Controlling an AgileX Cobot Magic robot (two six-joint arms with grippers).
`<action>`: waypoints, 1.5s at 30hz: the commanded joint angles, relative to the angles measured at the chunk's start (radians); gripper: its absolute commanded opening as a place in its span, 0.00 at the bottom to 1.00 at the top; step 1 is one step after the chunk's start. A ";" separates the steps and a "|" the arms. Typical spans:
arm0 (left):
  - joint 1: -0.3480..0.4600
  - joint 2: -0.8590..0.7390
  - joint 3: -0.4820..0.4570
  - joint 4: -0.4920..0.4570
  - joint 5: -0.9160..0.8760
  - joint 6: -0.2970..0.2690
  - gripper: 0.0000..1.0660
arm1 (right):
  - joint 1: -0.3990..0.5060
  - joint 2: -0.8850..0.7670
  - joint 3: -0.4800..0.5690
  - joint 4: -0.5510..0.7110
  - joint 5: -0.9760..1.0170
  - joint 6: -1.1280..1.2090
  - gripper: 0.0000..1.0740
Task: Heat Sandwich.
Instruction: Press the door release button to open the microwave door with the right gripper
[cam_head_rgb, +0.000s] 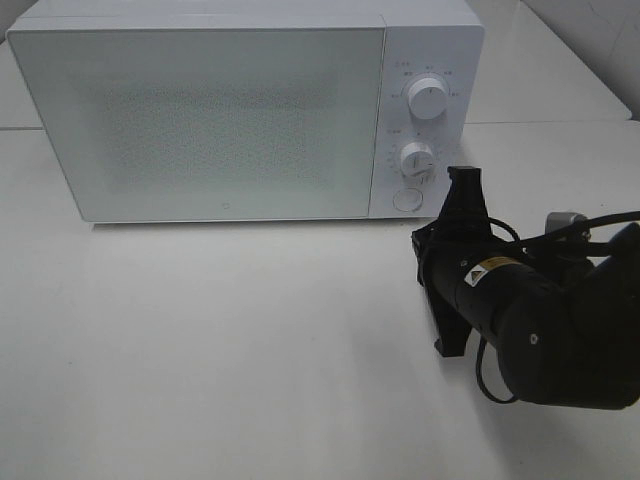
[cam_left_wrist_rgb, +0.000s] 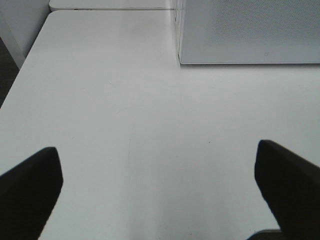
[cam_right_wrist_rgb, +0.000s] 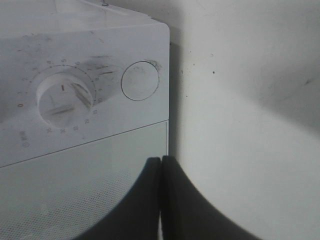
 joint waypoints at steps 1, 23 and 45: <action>0.002 -0.015 0.001 -0.008 -0.010 -0.001 0.94 | -0.016 0.028 -0.029 -0.029 0.002 0.019 0.00; 0.002 -0.008 0.001 -0.008 -0.010 -0.001 0.94 | -0.187 0.197 -0.269 -0.162 0.057 0.031 0.00; 0.002 -0.008 0.001 -0.008 -0.010 -0.001 0.94 | -0.233 0.251 -0.358 -0.158 0.102 0.005 0.00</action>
